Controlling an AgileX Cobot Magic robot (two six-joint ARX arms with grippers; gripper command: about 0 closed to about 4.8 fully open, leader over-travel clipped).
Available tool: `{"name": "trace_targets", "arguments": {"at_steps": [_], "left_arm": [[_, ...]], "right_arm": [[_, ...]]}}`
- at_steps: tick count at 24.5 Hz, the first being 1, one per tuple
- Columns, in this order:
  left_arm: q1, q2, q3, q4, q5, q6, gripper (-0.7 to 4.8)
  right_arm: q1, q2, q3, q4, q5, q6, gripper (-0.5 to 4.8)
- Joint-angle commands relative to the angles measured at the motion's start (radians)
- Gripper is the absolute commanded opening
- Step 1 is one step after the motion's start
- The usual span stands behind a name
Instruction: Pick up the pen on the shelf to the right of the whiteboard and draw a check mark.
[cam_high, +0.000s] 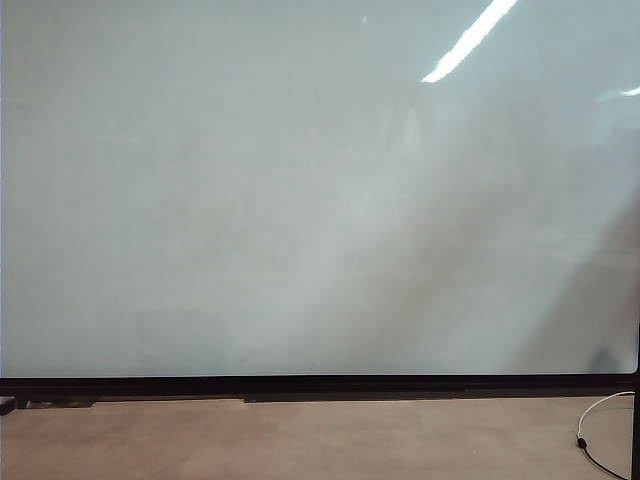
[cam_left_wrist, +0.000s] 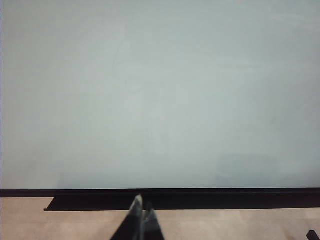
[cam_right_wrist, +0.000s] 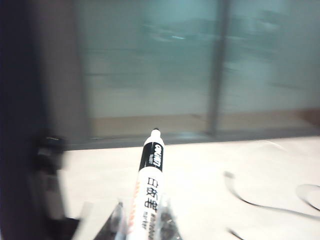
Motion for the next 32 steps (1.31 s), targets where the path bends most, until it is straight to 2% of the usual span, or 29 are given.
{"name": "trace_targets", "arguments": {"at_steps": [1,7,11,14,19,23,28,32], "left_arm": [[0.000,0.000,0.003,0.013,0.000,0.004,-0.04],[0.000,0.000,0.003,0.013,0.000,0.004,-0.04],[0.000,0.000,0.003,0.013,0.000,0.004,-0.04],[0.000,0.000,0.003,0.013,0.000,0.004,-0.04],[0.000,0.000,0.003,0.013,0.000,0.004,-0.04],[0.000,0.000,0.003,0.013,0.000,0.004,-0.04],[0.000,0.000,0.003,0.013,0.000,0.004,-0.04],[0.000,0.000,0.003,0.013,0.000,0.004,-0.04]], "right_arm": [[0.032,-0.079,-0.060,0.018,0.179,-0.013,-0.03],[0.156,-0.308,-0.213,-0.010,0.468,-0.032,-0.03],[0.233,-0.484,-0.316,-0.126,0.561,-0.032,-0.03],[0.293,-0.621,-0.390,-0.183,0.580,-0.031,-0.03],[0.405,-0.808,-0.429,-0.368,0.563,-0.022,-0.03],[0.489,-0.893,-0.429,-0.462,0.489,-0.023,-0.03],[0.573,-0.903,-0.427,-0.468,0.368,0.016,-0.03],[0.621,-0.882,-0.417,-0.469,0.166,0.055,-0.03]]}}
